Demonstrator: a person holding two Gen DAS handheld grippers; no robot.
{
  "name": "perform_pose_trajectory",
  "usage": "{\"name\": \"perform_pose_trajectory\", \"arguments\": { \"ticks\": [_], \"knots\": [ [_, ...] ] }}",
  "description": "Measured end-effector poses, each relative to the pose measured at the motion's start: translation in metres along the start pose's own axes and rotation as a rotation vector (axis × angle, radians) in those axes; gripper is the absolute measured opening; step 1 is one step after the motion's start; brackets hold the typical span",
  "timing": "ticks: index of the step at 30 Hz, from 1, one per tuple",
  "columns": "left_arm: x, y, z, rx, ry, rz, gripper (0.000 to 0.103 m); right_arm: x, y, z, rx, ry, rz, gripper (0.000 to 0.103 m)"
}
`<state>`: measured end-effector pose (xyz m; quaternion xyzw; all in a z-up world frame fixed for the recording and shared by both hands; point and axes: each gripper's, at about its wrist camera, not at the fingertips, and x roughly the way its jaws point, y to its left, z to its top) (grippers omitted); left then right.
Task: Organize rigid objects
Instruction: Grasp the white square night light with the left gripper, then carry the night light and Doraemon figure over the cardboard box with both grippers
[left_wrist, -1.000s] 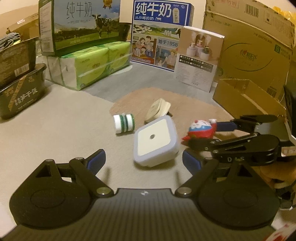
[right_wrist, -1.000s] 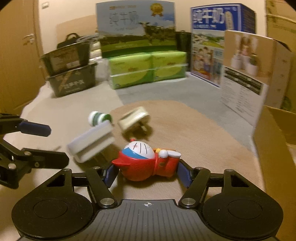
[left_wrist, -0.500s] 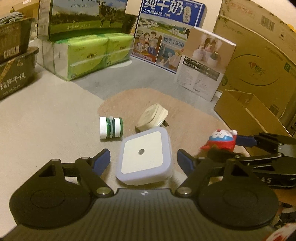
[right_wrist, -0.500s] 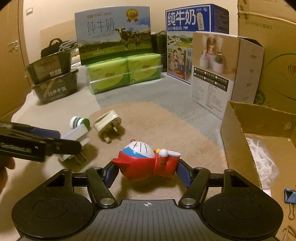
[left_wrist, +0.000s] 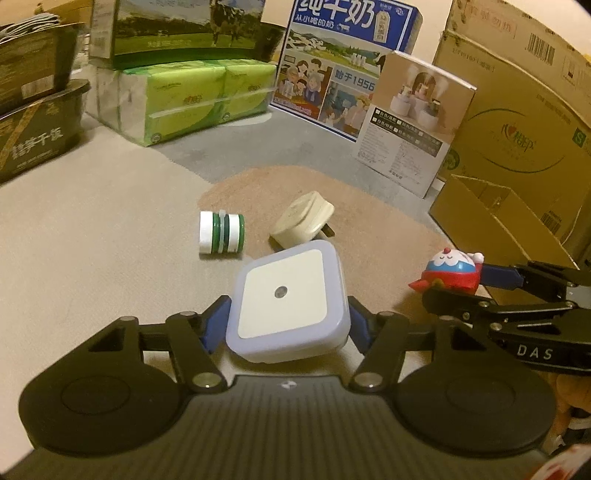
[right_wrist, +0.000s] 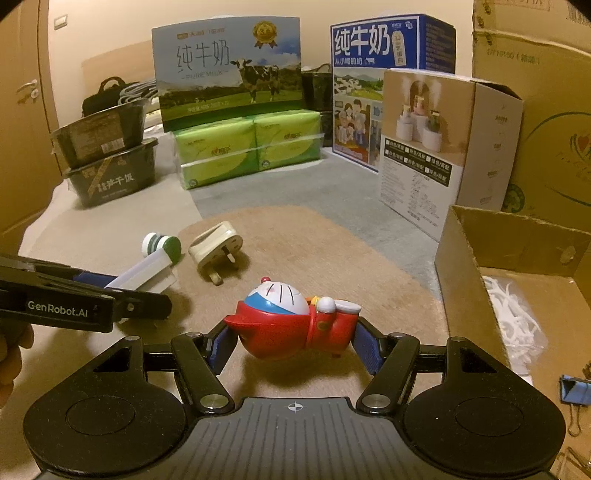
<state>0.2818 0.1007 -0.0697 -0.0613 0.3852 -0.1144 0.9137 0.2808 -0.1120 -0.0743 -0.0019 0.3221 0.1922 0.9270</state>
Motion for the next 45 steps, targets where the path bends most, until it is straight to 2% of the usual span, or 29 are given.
{"name": "perform_pose_trajectory", "arguments": {
  "ticks": [10,25,35,45],
  "knots": [
    [-0.057,-0.038,-0.028,-0.024,-0.015,0.023,0.062,-0.055,0.011,-0.010,0.030,-0.005,0.010,0.067],
    [-0.142,-0.093,-0.065,-0.065,-0.068,0.050,0.062,-0.173,0.005,-0.048,0.073,0.009,-0.012,0.067],
    [-0.162,-0.140,-0.094,-0.028,-0.035,0.031,0.062,-0.232,-0.021,-0.082,0.120,0.023,-0.059,0.067],
    [-0.174,-0.180,-0.112,0.038,-0.025,0.005,0.062,-0.267,-0.039,-0.106,0.159,0.021,-0.105,0.067]
  ]
}}
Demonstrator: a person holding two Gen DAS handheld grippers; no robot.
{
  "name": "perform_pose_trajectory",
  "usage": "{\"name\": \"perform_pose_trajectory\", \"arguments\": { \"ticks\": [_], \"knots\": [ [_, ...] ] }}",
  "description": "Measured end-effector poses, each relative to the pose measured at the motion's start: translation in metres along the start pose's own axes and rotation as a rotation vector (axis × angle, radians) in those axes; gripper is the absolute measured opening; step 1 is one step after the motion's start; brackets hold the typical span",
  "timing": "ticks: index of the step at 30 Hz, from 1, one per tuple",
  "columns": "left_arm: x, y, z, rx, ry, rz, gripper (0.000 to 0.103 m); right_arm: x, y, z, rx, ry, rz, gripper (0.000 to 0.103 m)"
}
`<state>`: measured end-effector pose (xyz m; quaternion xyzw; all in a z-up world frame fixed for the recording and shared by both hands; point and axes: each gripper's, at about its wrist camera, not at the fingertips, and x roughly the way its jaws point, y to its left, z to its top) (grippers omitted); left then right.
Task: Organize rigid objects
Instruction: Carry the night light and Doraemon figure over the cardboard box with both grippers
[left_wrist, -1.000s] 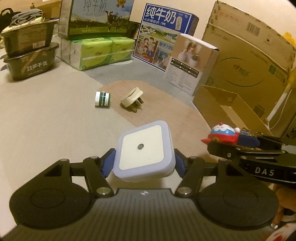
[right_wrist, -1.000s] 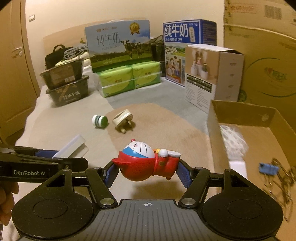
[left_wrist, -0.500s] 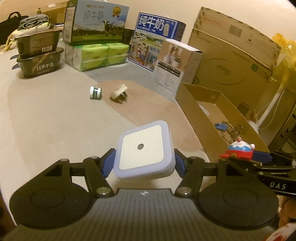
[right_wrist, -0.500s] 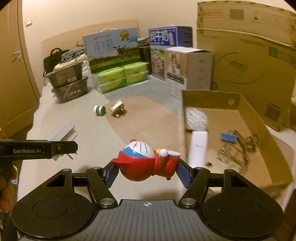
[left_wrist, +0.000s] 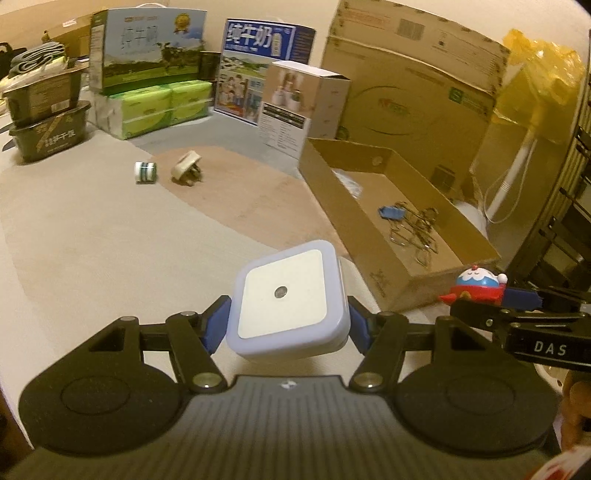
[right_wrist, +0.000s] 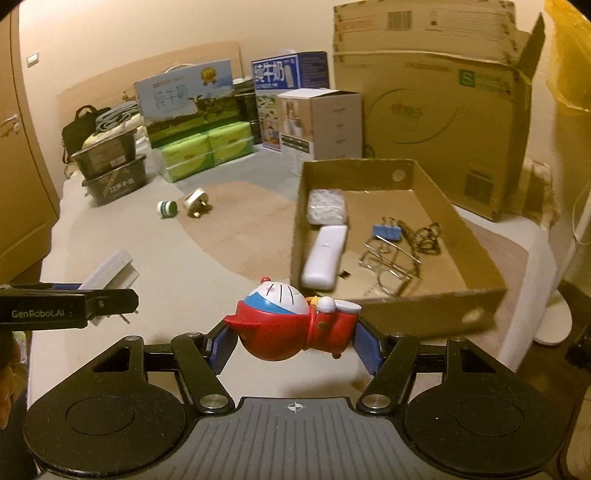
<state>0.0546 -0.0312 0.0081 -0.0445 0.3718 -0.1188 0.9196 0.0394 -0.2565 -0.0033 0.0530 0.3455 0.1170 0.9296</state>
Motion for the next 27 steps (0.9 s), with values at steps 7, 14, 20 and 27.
{"name": "perform_pose_trajectory", "arguments": {
  "ticks": [7,14,20,27],
  "knots": [
    [0.002,-0.018,-0.005,0.017,0.012,-0.018,0.062,-0.012,-0.016,-0.010,0.024,0.002,-0.030,0.067],
    [0.007,-0.040,-0.006,0.046,0.021,-0.042,0.062,-0.021,-0.033,-0.014,0.047,-0.004,-0.065,0.067],
    [0.014,-0.059,-0.006,0.065,0.033,-0.064,0.062,-0.024,-0.047,-0.014,0.055,-0.011,-0.098,0.067],
    [0.022,-0.083,-0.004,0.094,0.041,-0.097,0.062,-0.029,-0.064,-0.014,0.072,-0.012,-0.128,0.067]
  ]
}}
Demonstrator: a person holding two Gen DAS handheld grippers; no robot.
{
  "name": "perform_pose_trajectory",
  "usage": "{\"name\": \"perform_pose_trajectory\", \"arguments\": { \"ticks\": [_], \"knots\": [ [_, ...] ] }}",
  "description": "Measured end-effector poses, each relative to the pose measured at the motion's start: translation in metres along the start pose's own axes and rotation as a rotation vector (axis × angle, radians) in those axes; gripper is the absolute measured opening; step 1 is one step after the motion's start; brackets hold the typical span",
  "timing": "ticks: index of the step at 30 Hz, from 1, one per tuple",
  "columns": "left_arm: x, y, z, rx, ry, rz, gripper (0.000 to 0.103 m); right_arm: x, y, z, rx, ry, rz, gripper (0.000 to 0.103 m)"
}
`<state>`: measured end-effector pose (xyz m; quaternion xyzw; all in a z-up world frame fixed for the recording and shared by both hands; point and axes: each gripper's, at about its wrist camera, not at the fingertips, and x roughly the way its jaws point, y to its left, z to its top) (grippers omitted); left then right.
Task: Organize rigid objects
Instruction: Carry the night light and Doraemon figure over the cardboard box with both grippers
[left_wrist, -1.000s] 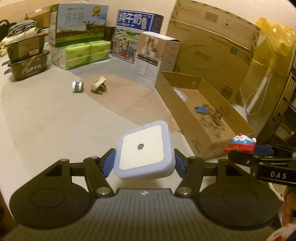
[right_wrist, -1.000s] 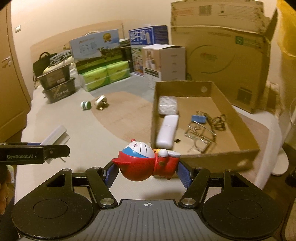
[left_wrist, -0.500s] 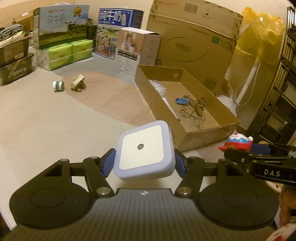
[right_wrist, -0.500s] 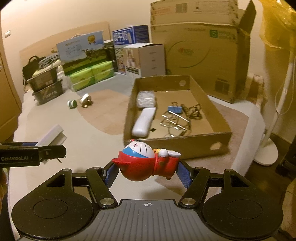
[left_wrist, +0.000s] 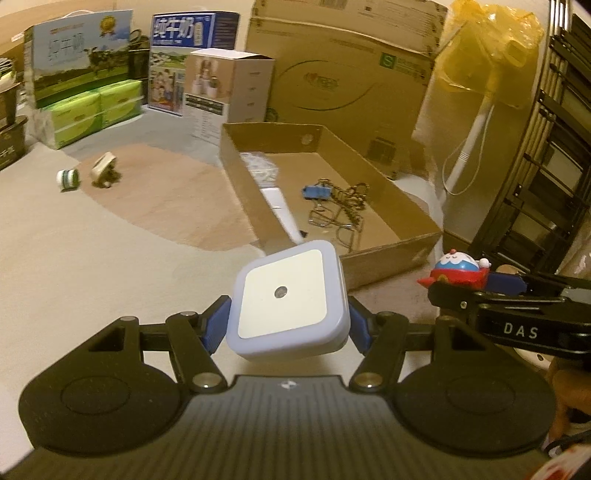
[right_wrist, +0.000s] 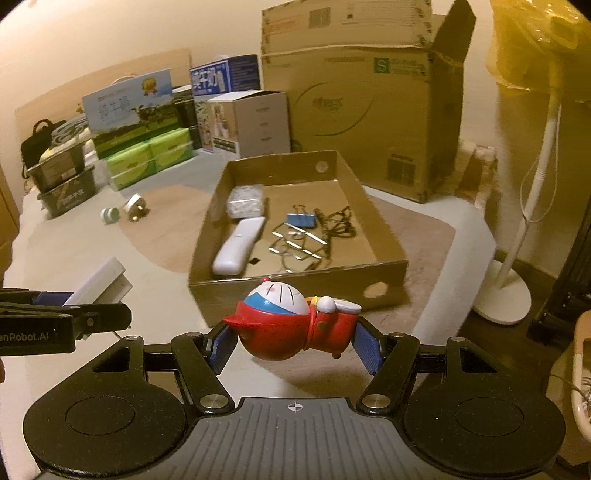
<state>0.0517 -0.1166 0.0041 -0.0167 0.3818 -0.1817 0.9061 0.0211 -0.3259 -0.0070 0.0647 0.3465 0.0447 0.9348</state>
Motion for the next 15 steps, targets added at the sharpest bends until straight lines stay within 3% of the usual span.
{"name": "perform_pose_trajectory", "arguments": {
  "ticks": [15],
  "knots": [
    [0.017,-0.024,0.019,0.031,-0.005,-0.030,0.062,0.006,-0.029,0.015,0.008,-0.018,-0.031,0.067]
  ]
}}
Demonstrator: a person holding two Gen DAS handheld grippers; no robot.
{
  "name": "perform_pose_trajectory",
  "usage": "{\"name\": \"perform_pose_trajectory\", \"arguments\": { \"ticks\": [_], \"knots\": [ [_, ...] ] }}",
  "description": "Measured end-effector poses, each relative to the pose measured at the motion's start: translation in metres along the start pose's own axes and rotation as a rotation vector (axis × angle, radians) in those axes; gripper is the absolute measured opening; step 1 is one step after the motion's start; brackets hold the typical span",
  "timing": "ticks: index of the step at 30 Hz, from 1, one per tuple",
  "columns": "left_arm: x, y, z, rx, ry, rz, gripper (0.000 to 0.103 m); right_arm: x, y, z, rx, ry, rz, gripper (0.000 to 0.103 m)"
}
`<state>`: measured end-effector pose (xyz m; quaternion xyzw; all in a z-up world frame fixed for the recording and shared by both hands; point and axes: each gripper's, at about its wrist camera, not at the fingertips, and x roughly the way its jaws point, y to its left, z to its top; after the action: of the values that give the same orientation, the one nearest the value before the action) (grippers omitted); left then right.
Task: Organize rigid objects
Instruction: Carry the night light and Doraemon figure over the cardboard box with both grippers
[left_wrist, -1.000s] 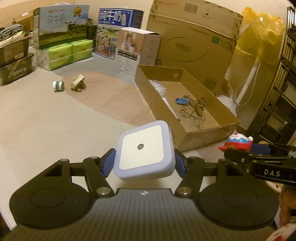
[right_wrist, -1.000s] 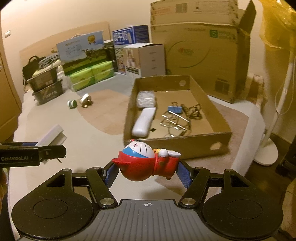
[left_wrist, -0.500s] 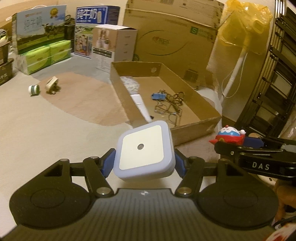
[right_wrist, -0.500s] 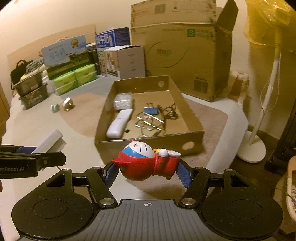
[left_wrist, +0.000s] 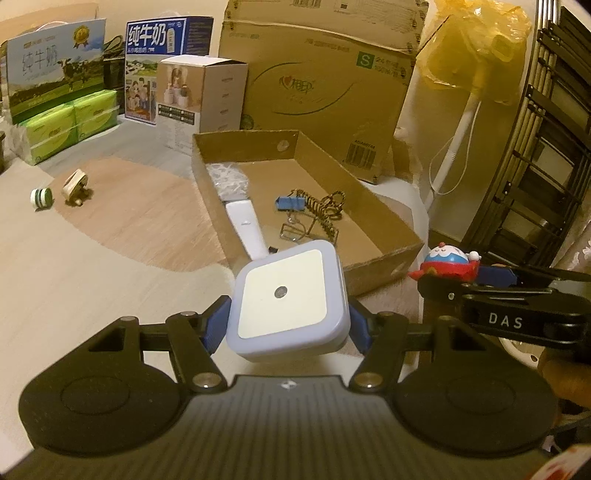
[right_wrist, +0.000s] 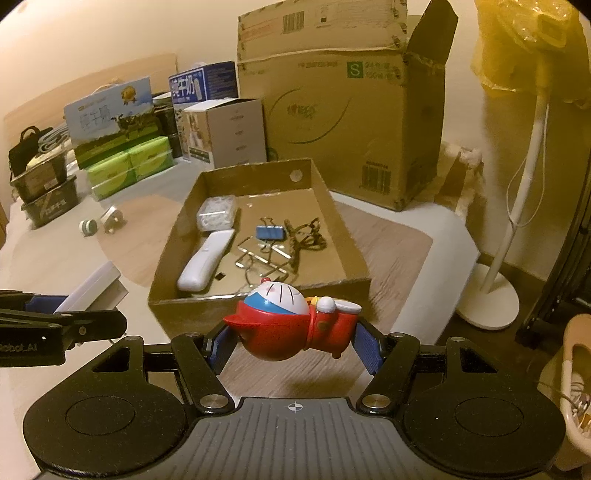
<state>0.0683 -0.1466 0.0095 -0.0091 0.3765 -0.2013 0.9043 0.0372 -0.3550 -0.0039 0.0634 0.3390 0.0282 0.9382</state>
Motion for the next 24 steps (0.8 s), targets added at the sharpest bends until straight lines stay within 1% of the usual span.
{"name": "perform_pose_trajectory", "arguments": {
  "ticks": [10,17,24],
  "knots": [
    [0.014,-0.008,0.020,0.015,-0.010,-0.012,0.062,0.012,-0.011,0.020,-0.018,-0.014,-0.010,0.067],
    [0.024,-0.010,0.037,0.026,-0.018,-0.013,0.062,0.026,-0.017,0.033,-0.029,0.004,0.003,0.067],
    [0.038,-0.004,0.056,0.025,-0.023,-0.007,0.062,0.040,-0.017,0.051,-0.066,0.010,0.008,0.067]
  ]
}}
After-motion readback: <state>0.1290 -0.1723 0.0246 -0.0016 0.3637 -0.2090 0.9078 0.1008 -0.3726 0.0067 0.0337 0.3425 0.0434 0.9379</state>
